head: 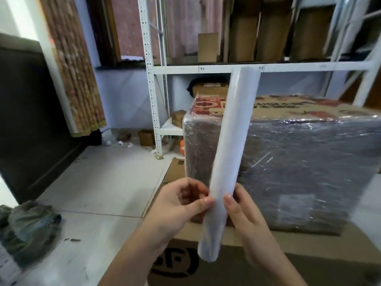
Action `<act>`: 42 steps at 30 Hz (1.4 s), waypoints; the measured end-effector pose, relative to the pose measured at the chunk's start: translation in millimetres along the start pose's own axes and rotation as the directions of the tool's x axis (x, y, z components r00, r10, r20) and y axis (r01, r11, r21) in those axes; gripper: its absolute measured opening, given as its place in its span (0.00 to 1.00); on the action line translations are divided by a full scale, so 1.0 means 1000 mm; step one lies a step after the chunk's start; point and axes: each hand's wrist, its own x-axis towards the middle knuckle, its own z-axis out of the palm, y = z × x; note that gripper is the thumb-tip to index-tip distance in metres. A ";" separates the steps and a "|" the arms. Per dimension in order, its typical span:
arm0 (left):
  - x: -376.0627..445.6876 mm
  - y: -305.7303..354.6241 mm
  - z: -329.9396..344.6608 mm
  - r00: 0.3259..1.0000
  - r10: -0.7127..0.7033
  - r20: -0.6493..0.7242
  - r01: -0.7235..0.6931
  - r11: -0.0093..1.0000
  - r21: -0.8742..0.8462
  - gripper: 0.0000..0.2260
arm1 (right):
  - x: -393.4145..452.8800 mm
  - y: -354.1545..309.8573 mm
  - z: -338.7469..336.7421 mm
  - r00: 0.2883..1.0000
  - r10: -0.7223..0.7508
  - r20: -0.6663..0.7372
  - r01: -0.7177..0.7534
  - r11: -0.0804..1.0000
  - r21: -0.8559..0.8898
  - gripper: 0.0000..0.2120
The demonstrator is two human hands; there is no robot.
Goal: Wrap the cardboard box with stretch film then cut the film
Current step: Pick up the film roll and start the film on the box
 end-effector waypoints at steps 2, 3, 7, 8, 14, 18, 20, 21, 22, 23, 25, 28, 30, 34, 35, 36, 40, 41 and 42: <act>0.000 0.005 0.014 0.999 0.031 0.040 -0.033 0.999 0.030 0.06 | -0.001 -0.008 -0.004 0.996 -0.034 -0.086 0.035 0.999 0.011 0.16; 0.000 0.008 0.019 0.998 0.050 0.045 -0.052 0.998 0.040 0.04 | -0.001 -0.012 -0.006 0.993 -0.054 -0.106 0.053 0.999 -0.008 0.16; -0.001 0.014 0.029 0.995 0.093 0.027 -0.094 0.995 0.036 0.04 | 0.000 -0.022 -0.012 0.986 -0.128 -0.105 0.113 0.985 -0.133 0.14; -0.002 0.016 0.029 0.996 0.084 0.030 -0.084 0.996 0.011 0.03 | 0.000 -0.023 -0.013 0.985 -0.138 -0.103 0.122 0.982 -0.146 0.15; 0.002 0.024 0.035 0.997 0.048 0.068 -0.044 0.997 -0.060 0.04 | 0.001 -0.036 -0.024 0.996 -0.075 -0.056 0.066 0.987 -0.146 0.26; 0.000 0.021 0.043 0.996 0.083 0.036 -0.081 0.995 -0.051 0.05 | -0.002 -0.033 -0.030 0.988 -0.088 -0.130 0.068 0.986 -0.153 0.27; -0.001 0.018 0.043 0.997 0.057 0.054 -0.054 0.997 -0.054 0.04 | -0.003 -0.029 -0.030 0.980 -0.112 -0.163 0.082 0.981 -0.178 0.27; 0.000 0.017 0.043 0.997 0.044 0.067 -0.040 0.997 -0.058 0.05 | -0.003 -0.027 -0.029 0.980 -0.112 -0.165 0.082 0.980 -0.179 0.27; 0.001 0.017 0.042 0.996 0.035 0.080 -0.029 0.997 -0.068 0.08 | -0.003 -0.025 -0.029 0.981 -0.109 -0.162 0.081 0.982 -0.170 0.26; 0.002 0.017 0.042 0.996 0.033 0.083 -0.027 0.997 -0.078 0.09 | -0.002 -0.024 -0.028 0.981 -0.111 -0.158 0.086 0.984 -0.158 0.26; 0.005 0.017 0.041 0.997 0.041 0.073 -0.034 0.996 -0.085 0.13 | 0.000 -0.022 -0.027 0.979 -0.131 -0.156 0.108 0.984 -0.145 0.27; 0.008 0.012 0.041 0.997 0.064 0.035 -0.061 0.996 -0.072 0.11 | 0.001 -0.020 -0.026 0.981 -0.128 -0.143 0.107 0.983 -0.146 0.32; 0.010 0.005 0.042 0.997 0.073 0.006 -0.072 0.995 -0.072 0.04 | 0.001 -0.016 -0.026 0.985 -0.112 -0.128 0.092 0.984 -0.154 0.34; 0.011 -0.001 0.038 0.999 0.041 0.012 -0.039 0.989 -0.142 0.02 | 0.002 -0.007 -0.029 0.985 -0.098 -0.141 0.078 0.987 -0.138 0.35; 0.011 -0.002 0.036 0.999 0.022 0.028 -0.017 0.986 -0.165 0.02 | 0.002 -0.005 -0.030 0.987 -0.082 -0.139 0.065 0.990 -0.124 0.34; 0.011 -0.002 0.034 0.999 0.003 0.042 0.005 0.983 -0.184 0.02 | 0.002 -0.004 -0.031 0.989 -0.068 -0.130 0.053 0.991 -0.120 0.32; 0.011 0.000 0.033 0.998 -0.042 0.043 0.051 0.968 -0.244 0.00 | 0.001 -0.002 -0.032 0.995 -0.044 -0.086 0.033 0.991 -0.128 0.31; 0.012 0.001 0.034 0.998 -0.046 0.033 0.053 0.968 -0.247 0.03 | 0.000 -0.002 -0.032 0.996 -0.047 -0.075 0.037 0.992 -0.124 0.30; 0.013 0.002 0.036 0.998 -0.050 0.028 0.056 0.968 -0.246 0.05 | 0.000 -0.002 -0.033 0.997 -0.052 -0.059 0.045 0.992 -0.119 0.27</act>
